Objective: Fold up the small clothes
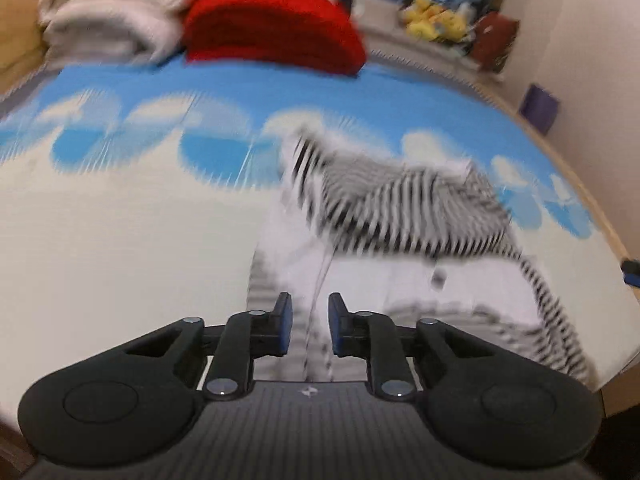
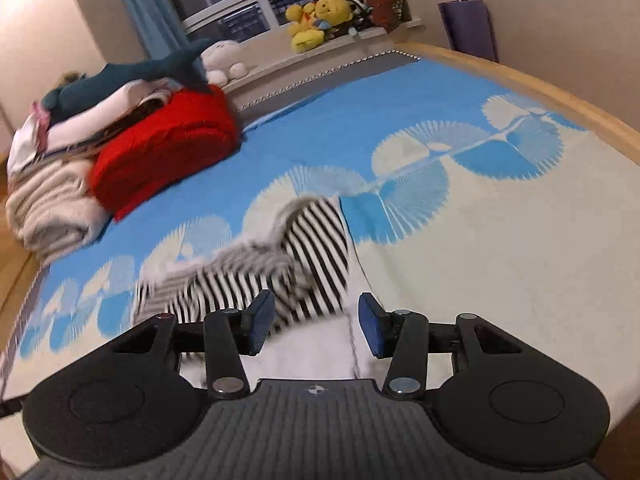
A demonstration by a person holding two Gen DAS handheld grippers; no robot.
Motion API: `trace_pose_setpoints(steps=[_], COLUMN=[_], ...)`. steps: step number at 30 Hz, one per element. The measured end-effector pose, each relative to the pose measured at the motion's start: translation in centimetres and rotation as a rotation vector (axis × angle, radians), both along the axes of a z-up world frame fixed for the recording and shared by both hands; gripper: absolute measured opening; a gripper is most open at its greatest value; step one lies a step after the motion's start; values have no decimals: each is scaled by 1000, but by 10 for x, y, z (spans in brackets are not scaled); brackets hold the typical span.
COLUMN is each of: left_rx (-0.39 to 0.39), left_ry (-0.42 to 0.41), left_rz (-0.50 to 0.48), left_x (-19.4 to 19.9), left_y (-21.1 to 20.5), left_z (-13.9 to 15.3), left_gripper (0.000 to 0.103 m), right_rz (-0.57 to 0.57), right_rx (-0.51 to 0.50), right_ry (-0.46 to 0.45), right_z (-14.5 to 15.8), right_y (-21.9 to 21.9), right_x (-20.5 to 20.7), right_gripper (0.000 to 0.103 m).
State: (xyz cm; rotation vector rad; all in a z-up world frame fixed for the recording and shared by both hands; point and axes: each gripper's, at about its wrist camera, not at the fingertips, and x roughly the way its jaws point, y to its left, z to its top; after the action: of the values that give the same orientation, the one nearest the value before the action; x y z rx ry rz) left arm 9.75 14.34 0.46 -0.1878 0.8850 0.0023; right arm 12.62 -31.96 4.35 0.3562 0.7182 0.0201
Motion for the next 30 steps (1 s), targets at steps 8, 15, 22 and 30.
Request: trace_pose_setpoints(steps=[8,15,22,30], left_rx=[-37,-153,-165,-120], left_ry=[149,215,295,364], left_rz=[86,127,149,136], left_x=[-30,-32,-20,-10], left_y=[11,22,17,9], left_z=[-53,-65,-83,-103], left_gripper=[18,23,35,40], right_rz=[-29,-9,17,46], right_rx=[-29,35,4,-63], right_ry=[168,318,404,481], right_z=[-54,-88,-107,-125], right_y=[-6,-10,-1,11], right_x=[-39,-39,-34,-28], right_gripper=[22,33,45,48])
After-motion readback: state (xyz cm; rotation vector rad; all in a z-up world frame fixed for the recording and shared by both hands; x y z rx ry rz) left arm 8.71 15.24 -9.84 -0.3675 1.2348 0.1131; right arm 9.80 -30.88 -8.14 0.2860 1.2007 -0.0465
